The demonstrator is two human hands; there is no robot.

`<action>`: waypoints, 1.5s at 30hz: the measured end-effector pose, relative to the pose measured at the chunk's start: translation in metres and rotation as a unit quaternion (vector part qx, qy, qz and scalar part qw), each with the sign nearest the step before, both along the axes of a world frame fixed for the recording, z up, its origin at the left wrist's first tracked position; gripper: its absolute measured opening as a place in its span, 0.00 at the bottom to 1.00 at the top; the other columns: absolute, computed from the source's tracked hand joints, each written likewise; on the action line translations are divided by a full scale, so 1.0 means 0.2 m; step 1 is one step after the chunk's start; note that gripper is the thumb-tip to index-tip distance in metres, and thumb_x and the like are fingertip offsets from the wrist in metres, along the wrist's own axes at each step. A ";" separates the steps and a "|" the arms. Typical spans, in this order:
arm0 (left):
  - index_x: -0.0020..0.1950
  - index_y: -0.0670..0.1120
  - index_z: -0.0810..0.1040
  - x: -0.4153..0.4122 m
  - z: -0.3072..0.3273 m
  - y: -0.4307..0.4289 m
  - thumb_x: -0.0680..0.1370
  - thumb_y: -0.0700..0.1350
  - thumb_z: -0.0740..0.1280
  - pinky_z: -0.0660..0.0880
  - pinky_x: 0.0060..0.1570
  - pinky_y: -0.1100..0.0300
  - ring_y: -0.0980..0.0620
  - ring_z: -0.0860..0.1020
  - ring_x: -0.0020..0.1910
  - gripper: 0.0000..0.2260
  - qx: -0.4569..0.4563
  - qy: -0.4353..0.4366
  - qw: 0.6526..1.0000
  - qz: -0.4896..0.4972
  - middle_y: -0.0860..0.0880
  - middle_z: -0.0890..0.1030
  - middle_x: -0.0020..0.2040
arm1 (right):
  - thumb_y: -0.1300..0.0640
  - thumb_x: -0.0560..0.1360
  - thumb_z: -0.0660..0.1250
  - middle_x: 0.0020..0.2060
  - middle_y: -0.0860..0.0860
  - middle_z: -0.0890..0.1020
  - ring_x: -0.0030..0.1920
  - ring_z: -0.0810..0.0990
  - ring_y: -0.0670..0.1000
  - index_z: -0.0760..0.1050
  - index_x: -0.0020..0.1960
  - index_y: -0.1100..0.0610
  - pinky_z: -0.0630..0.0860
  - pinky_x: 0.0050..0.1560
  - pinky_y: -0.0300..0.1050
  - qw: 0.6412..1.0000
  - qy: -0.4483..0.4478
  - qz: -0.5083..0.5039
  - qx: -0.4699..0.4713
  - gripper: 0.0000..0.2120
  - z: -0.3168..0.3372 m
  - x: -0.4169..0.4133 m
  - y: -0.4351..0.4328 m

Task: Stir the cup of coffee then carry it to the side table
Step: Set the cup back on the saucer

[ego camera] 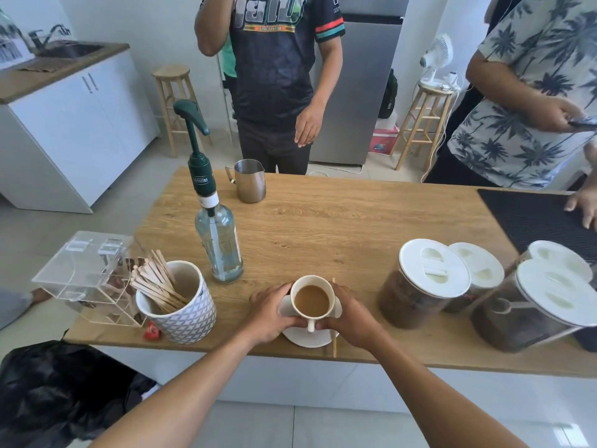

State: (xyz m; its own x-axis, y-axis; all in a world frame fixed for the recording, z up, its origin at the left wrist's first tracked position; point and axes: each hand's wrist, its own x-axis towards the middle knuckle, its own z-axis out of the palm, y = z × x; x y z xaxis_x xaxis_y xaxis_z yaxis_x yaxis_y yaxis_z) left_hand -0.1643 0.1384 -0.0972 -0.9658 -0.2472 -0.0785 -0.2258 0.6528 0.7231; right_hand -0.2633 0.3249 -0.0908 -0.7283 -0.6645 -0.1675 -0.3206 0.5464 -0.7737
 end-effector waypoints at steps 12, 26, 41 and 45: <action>0.71 0.59 0.68 0.01 -0.05 -0.01 0.60 0.72 0.67 0.56 0.70 0.49 0.53 0.69 0.68 0.41 -0.004 -0.029 1.000 0.006 0.57 0.74 0.68 | 0.45 0.59 0.79 0.56 0.43 0.80 0.57 0.77 0.46 0.73 0.64 0.41 0.75 0.58 0.50 1.000 0.015 0.001 0.006 0.35 -0.04 0.00 -0.01; 0.72 0.55 0.69 0.01 -0.02 0.01 0.67 0.60 0.76 0.58 0.67 0.53 0.49 0.69 0.68 0.35 -0.038 -0.033 0.998 0.027 0.54 0.75 0.69 | 0.41 0.57 0.77 0.58 0.43 0.80 0.60 0.76 0.51 0.71 0.65 0.40 0.74 0.61 0.56 1.000 0.025 -0.002 0.013 0.37 -0.10 -0.01 -0.02; 0.76 0.59 0.61 0.07 -0.04 -0.12 0.68 0.56 0.75 0.62 0.72 0.49 0.55 0.65 0.73 0.39 0.071 -0.064 0.995 0.021 0.57 0.69 0.73 | 0.60 0.70 0.70 0.68 0.54 0.69 0.70 0.67 0.54 0.62 0.74 0.56 0.65 0.70 0.47 0.993 -0.006 -0.025 0.117 0.35 -0.01 -0.03 0.10; 0.76 0.59 0.61 0.13 -0.06 -0.17 0.73 0.56 0.63 0.58 0.74 0.49 0.53 0.61 0.75 0.30 0.039 -0.076 0.995 0.047 0.55 0.66 0.76 | 0.57 0.76 0.67 0.66 0.54 0.73 0.66 0.72 0.51 0.66 0.72 0.57 0.69 0.66 0.46 0.991 -0.041 -0.098 0.078 0.25 0.01 -0.07 0.14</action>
State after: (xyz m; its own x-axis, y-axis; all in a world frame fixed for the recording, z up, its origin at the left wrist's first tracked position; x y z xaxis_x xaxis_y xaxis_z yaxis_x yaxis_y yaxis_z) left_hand -0.1389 0.1051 -0.1096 -0.9140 -0.3243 -0.2439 -0.3941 0.5667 0.7235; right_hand -0.2780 0.3521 -0.0880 -0.8200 -0.4736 -0.3213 -0.1360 0.7066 -0.6944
